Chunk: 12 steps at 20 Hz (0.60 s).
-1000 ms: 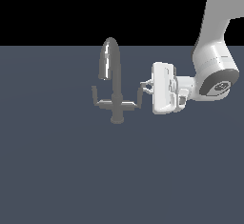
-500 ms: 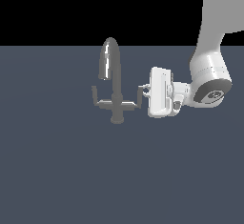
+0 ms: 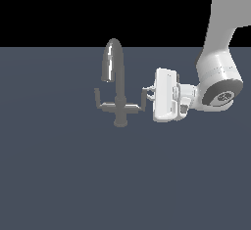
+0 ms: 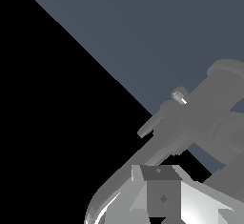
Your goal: Turn on the faucet by rotating a designated handle.
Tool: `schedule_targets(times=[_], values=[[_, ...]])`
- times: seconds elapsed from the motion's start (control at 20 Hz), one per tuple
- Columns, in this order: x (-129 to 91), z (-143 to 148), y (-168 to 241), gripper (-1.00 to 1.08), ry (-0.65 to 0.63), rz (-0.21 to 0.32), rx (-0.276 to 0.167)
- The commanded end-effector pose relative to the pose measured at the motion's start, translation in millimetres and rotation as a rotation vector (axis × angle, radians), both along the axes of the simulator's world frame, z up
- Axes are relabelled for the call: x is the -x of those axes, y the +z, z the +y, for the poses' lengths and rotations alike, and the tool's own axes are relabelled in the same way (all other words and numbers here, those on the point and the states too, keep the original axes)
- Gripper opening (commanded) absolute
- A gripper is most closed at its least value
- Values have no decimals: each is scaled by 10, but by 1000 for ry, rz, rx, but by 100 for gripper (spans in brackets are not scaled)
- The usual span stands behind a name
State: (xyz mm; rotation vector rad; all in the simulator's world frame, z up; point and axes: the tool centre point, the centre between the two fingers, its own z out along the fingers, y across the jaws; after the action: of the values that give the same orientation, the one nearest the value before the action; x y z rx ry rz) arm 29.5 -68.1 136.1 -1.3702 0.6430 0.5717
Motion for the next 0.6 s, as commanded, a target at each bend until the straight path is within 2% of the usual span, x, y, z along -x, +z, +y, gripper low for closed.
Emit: schedule_targets(times=[0.0,0.4,0.55], values=[[64,8,23,-100,0,0,0],[272,38,100,-100,1,0,0],[270,34,33,-100,-5,3,5]])
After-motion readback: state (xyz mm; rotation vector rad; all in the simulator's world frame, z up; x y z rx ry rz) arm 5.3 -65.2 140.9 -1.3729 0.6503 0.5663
